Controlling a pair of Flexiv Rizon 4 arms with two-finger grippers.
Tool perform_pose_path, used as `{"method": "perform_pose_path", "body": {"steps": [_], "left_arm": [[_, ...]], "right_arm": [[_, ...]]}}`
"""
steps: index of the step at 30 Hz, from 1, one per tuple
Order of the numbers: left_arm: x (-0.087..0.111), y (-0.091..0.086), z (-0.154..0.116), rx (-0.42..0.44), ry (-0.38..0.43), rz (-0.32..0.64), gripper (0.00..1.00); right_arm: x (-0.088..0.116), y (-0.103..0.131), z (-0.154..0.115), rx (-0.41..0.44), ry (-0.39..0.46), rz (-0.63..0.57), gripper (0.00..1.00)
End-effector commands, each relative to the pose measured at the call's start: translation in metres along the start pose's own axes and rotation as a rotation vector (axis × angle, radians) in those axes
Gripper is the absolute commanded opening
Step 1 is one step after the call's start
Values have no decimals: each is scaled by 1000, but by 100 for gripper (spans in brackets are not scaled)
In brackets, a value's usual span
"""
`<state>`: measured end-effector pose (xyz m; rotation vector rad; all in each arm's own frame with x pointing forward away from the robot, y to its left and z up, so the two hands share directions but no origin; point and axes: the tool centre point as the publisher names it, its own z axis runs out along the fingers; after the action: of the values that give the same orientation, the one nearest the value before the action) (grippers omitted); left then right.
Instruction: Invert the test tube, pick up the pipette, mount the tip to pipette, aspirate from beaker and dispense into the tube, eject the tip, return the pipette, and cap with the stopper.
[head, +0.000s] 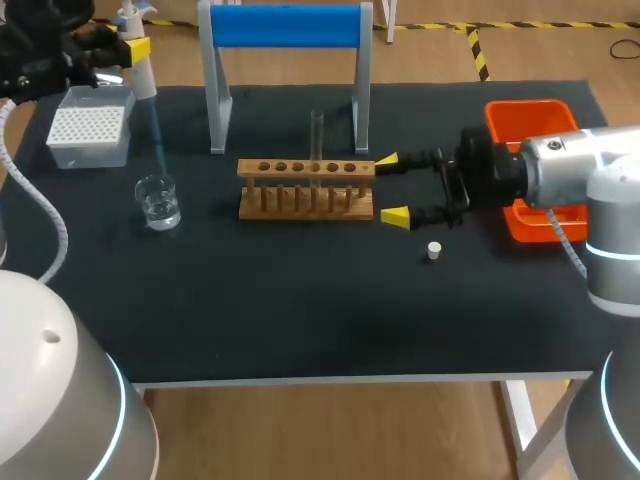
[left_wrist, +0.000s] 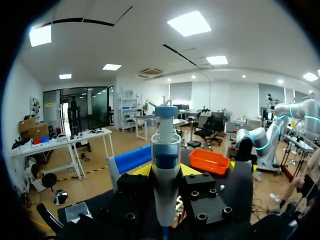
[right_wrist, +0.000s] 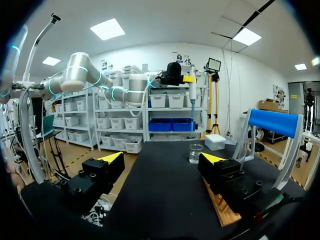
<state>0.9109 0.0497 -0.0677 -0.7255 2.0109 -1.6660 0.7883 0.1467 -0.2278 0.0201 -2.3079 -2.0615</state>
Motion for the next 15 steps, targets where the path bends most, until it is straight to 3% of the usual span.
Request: {"method": "perform_pose_path", "body": {"steps": [1,15], "left_arm": [[-4,0,1,1,-2,8,0],[-11,5,2,9,-48,21,0]], "right_arm": [[1,1,-1,2,0,1,100],[1,1,-1,2,0,1,100]]}}
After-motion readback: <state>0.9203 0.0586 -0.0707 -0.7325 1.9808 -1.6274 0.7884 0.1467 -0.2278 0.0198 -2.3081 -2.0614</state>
